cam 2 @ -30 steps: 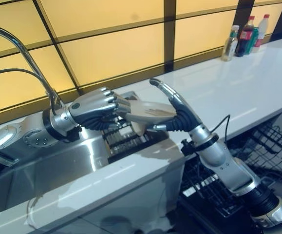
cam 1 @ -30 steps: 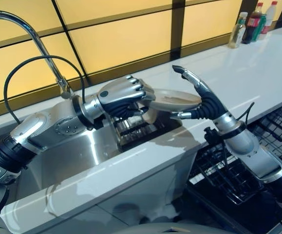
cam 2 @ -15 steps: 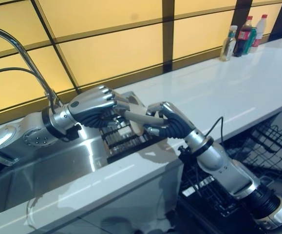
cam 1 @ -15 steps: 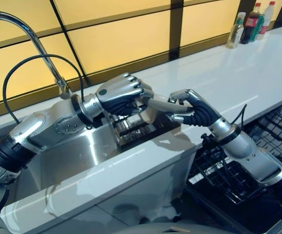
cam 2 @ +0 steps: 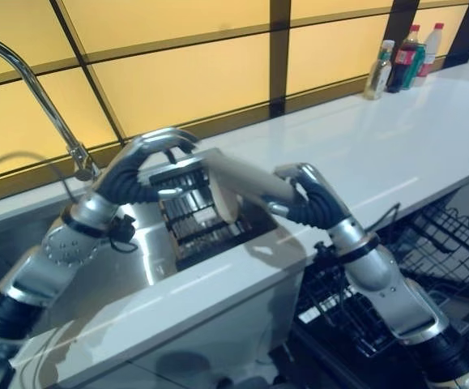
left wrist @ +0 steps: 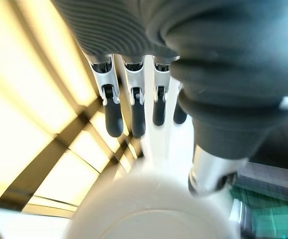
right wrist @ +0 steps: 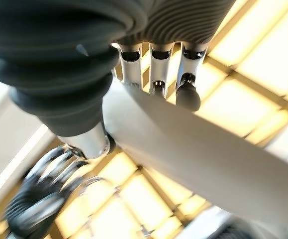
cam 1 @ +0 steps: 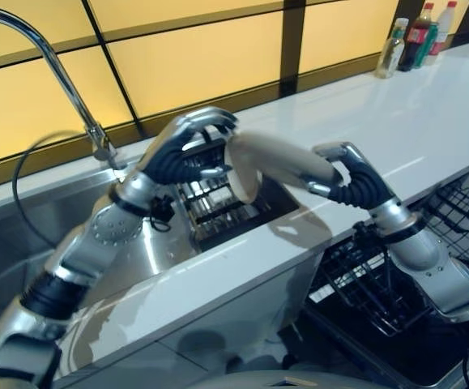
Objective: Pick up plates and place into dishwasher.
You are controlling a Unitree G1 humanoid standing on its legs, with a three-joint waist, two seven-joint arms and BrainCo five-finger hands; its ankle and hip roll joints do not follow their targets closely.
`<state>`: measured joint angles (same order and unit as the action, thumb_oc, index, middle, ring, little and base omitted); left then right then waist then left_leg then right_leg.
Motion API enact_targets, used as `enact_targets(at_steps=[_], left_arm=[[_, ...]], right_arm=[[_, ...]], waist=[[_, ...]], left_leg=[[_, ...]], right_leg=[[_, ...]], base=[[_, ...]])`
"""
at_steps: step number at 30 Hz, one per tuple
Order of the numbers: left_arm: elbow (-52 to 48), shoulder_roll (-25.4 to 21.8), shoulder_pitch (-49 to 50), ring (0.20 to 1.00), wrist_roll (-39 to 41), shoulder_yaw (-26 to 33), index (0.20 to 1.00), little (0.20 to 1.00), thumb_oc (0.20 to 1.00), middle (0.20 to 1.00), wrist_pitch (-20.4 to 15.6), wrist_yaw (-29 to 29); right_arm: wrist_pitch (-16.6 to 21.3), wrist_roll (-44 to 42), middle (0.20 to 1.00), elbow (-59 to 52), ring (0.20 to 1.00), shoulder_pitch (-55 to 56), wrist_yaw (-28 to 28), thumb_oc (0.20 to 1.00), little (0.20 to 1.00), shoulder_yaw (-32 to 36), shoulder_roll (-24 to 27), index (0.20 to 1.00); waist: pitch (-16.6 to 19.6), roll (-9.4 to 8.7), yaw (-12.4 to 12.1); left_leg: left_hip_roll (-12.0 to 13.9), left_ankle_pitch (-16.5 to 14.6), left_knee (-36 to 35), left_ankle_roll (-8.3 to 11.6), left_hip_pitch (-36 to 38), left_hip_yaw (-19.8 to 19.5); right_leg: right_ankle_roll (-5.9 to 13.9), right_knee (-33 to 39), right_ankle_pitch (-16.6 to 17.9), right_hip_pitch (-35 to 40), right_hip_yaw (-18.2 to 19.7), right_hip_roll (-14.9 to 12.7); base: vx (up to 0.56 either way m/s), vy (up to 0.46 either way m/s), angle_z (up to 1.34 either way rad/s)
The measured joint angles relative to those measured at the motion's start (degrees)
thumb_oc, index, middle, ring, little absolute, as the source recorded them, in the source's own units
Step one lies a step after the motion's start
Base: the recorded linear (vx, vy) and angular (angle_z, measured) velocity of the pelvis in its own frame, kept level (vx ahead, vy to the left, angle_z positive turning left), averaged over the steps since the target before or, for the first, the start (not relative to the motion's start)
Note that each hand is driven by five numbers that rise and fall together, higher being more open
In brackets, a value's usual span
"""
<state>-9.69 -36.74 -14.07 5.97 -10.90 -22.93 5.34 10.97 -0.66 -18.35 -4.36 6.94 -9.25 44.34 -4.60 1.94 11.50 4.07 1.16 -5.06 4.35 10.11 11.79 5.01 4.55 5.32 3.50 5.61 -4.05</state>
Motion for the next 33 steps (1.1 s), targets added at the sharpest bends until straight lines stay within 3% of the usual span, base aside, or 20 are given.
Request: enact_targets(at_steps=[4,8,11,17,20,21,22,24,25,26,27,29,33], left_arm=[[0.1,7.4,3.9,1.000,6.4,1.3,1.000,1.000,1.000,1.000,2.5,-1.4],[0.1,12.1,4.4,1.000,13.6,0.6,1.000,1.000,1.000,1.000,4.5,-4.4],[-0.3,12.9,6.3,1.000,15.6,-0.1,1.000,1.000,1.000,1.000,4.8,-6.9],[-0.3,12.8,6.8,1.000,16.4,-3.7,1.000,1.000,1.000,1.000,6.5,-7.3],[0.2,12.8,6.4,1.000,18.6,-3.8,1.000,1.000,1.000,1.000,7.8,-7.2],[0.2,12.8,6.4,1.000,19.9,-4.0,1.000,1.000,1.000,1.000,8.1,-7.5],[0.1,13.0,6.4,1.000,20.4,-4.1,1.000,1.000,1.000,1.000,8.2,-7.9],[0.0,13.3,6.3,1.000,21.2,-4.3,1.000,1.000,1.000,1.000,8.5,-8.5],[0.0,13.0,6.3,1.000,21.2,-4.3,1.000,1.000,1.000,1.000,8.6,-8.9],[0.0,12.4,6.2,1.000,21.3,-4.2,1.000,1.000,1.000,1.000,8.6,-9.1],[0.1,12.2,6.2,1.000,21.5,-4.2,1.000,1.000,1.000,1.000,8.6,-9.2],[0.2,12.7,6.1,1.000,21.9,-4.4,1.000,1.000,1.000,1.000,8.8,-9.6],[0.2,13.2,6.1,1.000,21.9,-4.6,1.000,1.000,1.000,1.000,9.3,-9.3]], right_arm=[[-1.4,-0.1,0.200,1.1,0.200,0.1,-0.2,0.200,0.200,0.5,-1.2,0.200],[-2.5,0.0,0.200,1.4,0.200,0.7,0.4,0.200,0.200,1.5,-4.1,0.200],[-2.7,0.0,0.200,1.5,0.200,3.5,1.2,0.200,0.200,6.2,-6.0,0.200],[-3.0,0.0,0.200,3.3,0.200,3.4,2.6,0.200,0.200,6.8,-6.1,0.200],[-3.1,0.0,0.200,4.8,0.200,1.7,3.8,0.200,0.200,6.3,-6.4,0.200],[-3.1,0.0,0.200,5.9,0.200,1.1,4.7,0.200,0.200,6.3,-6.6,0.200],[-3.1,0.0,0.200,7.0,0.200,0.6,5.5,0.200,0.200,6.4,-6.7,0.200],[-3.4,0.1,0.200,8.0,0.200,0.2,7.1,0.200,0.200,6.5,-6.8,0.200],[-3.4,0.6,0.200,7.8,0.200,0.2,7.7,0.200,0.200,6.6,-6.8,0.200],[-3.5,1.2,0.200,7.8,0.200,0.2,8.3,0.200,0.200,6.5,-7.2,0.200],[-3.5,1.3,0.200,7.7,0.200,0.0,8.9,0.200,0.200,6.5,-7.4,0.200],[-4.1,1.9,0.200,8.0,0.200,0.2,9.8,0.200,0.200,6.3,-7.5,0.200],[-5.4,2.4,0.200,8.3,0.200,0.6,9.9,0.200,0.200,6.2,-7.5,0.200]], waist=[[-1.0,-0.64,-2.8],[-2.2,-2.01,-1.1],[-2.9,-2.22,-1.1],[-3.7,-3.51,-1.2],[-4.4,-4.93,-1.5],[-4.6,-5.13,-1.6],[-4.6,-4.03,-2.5],[-5.2,-2.59,-3.3],[-4.9,-3.28,-3.3],[-4.2,-4.68,-3.7],[-4.1,-5.10,-5.1],[-3.9,-3.79,-5.2],[-3.8,-3.58,-4.9]], left_leg=[[-1.4,-1.7,0.6,-0.67,0.6,-5.8],[-3.1,-1.7,0.4,-1.94,0.4,-5.5],[-4.3,-1.5,0.6,-2.72,0.5,-5.0],[-5.5,-1.5,0.6,-3.33,1.2,-3.1],[-6.0,-1.8,1.2,-3.76,1.2,-1.0],[-6.1,-2.2,2.2,-3.90,0.7,0.3],[-4.5,-2.8,2.7,-4.11,-0.2,1.2],[-1.5,-2.7,3.2,-3.75,-1.0,3.4],[-1.5,-2.9,3.6,-3.12,-1.0,3.6],[-2.4,-3.5,4.4,-2.32,-1.0,3.9],[-2.6,-4.0,5.2,-1.70,-1.0,3.8],[-1.5,-4.3,5.6,-1.29,-1.6,3.5],[-0.2,-4.3,5.4,-0.74,-0.6,4.2]], right_leg=[[0.75,-1.4,0.6,-2.0,5.0,0.3],[2.04,-3.0,0.2,-3.0,5.5,-1.5],[2.80,-4.6,-0.3,-4.0,6.4,-2.4],[3.81,-5.1,0.0,-4.7,7.9,-3.3],[3.94,-6.3,0.1,-6.7,5.4,-4.5],[5.04,-5.6,-1.0,-7.1,2.2,-5.4],[7.23,-6.1,-2.6,-7.8,-0.3,-5.7],[6.19,-18.9,-3.5,-11.7,-4.6,-5.2],[5.66,-21.7,-4.1,-11.3,-6.1,-6.1],[4.81,-19.3,-5.7,-9.8,-6.1,-6.2],[1.69,-16.8,-6.2,-9.0,-6.3,-5.9],[1.10,-13.3,-4.1,-8.0,-6.5,-4.6],[0.42,-7.7,-1.0,-5.5,-7.2,-3.4]], base=[[-0.15,0.129,-0.59],[-0.14,0.126,-0.09],[-0.11,0.108,-0.08],[-0.10,0.039,-0.14],[-0.15,0.008,-0.34],[-0.14,-0.006,-0.48],[-0.11,-0.027,-0.59],[-0.08,-0.065,-0.40],[-0.05,-0.089,-0.24],[-0.02,-0.113,-0.50],[0.00,-0.145,-0.62],[0.03,-0.164,-0.36],[0.05,-0.138,-0.22]])
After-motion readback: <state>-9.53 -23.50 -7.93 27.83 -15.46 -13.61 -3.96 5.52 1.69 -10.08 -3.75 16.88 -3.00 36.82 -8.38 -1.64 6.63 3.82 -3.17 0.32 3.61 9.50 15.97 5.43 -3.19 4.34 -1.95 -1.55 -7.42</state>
